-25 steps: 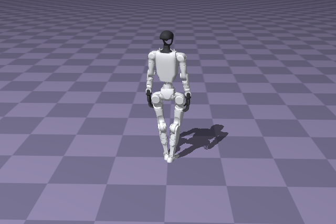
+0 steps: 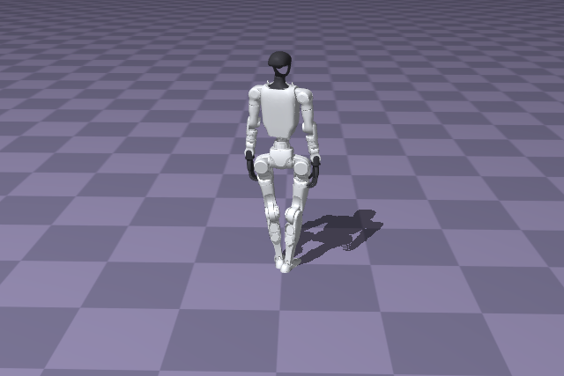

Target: In place motions

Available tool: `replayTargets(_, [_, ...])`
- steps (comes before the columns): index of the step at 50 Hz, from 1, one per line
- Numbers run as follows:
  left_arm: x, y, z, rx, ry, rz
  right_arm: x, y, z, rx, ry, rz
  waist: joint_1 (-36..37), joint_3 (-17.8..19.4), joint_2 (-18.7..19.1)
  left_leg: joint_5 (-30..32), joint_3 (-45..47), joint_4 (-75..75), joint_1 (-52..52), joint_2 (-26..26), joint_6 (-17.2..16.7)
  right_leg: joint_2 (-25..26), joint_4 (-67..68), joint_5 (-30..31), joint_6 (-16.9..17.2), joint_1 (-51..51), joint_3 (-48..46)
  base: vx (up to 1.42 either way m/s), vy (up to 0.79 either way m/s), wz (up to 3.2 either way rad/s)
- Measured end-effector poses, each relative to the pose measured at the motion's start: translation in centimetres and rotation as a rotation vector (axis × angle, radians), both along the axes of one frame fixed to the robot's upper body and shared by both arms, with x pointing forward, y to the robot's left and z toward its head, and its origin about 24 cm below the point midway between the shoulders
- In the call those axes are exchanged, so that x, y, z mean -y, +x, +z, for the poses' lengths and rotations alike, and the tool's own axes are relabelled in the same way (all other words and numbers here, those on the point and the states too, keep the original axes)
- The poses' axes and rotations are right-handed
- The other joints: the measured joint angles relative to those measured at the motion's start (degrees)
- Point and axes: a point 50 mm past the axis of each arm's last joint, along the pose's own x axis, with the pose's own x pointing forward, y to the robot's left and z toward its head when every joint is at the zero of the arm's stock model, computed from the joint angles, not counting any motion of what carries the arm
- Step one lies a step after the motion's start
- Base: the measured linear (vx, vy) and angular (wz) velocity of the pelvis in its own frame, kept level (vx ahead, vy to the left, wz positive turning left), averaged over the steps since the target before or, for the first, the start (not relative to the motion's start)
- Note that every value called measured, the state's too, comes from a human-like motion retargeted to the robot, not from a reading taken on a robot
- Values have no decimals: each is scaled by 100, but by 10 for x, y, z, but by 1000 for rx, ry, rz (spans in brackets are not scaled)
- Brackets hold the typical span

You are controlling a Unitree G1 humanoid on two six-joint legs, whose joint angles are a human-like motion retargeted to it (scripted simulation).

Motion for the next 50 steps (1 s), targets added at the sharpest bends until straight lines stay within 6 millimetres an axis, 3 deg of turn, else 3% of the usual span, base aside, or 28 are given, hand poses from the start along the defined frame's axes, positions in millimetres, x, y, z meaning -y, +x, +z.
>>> replayTargets(50, [-1,-4,0,-6,4,15,0,1,0,0,5,13,-39,-57,45,-20,-9,-18,-6,3,18,-5,15,-6,7,-39,13,0,0,0])
